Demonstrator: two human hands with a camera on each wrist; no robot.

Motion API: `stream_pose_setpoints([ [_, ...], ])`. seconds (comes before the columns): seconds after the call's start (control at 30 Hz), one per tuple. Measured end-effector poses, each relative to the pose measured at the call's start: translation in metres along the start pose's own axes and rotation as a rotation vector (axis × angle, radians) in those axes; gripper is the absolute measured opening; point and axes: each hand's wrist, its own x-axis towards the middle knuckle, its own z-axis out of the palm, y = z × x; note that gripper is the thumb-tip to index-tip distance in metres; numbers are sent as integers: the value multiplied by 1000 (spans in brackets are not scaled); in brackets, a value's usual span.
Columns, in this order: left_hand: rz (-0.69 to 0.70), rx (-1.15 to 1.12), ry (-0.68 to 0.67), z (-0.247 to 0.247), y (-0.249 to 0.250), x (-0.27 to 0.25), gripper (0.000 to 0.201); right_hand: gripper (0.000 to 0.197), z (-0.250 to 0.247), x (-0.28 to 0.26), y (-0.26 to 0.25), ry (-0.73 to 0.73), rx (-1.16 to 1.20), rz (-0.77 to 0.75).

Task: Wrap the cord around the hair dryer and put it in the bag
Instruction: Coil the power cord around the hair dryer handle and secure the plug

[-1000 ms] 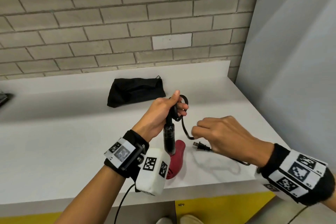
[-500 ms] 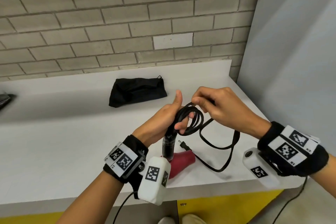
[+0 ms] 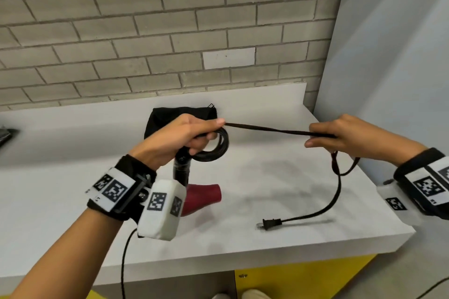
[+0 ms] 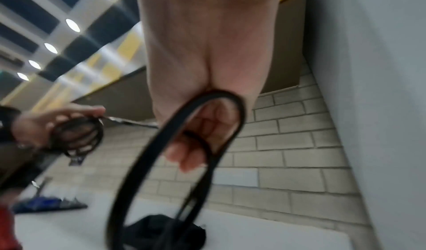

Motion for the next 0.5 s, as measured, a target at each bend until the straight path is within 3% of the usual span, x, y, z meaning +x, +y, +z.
stream_pose_setpoints([
  [0.13, -9, 16, 28, -13, -5, -5, 43, 26, 5, -4, 14, -25, 8, 62],
  [0.23, -15, -29, 104, -29, -9, -8, 42, 10, 9, -11, 27, -39, 18, 53],
  [0.33, -10, -25, 152, -43, -13, -12, 46, 28, 18, -17, 36, -8, -1, 33],
  [0.5, -6, -7, 192, -58, -17, -17, 44, 36, 32, -19, 34, 17, 24, 59],
])
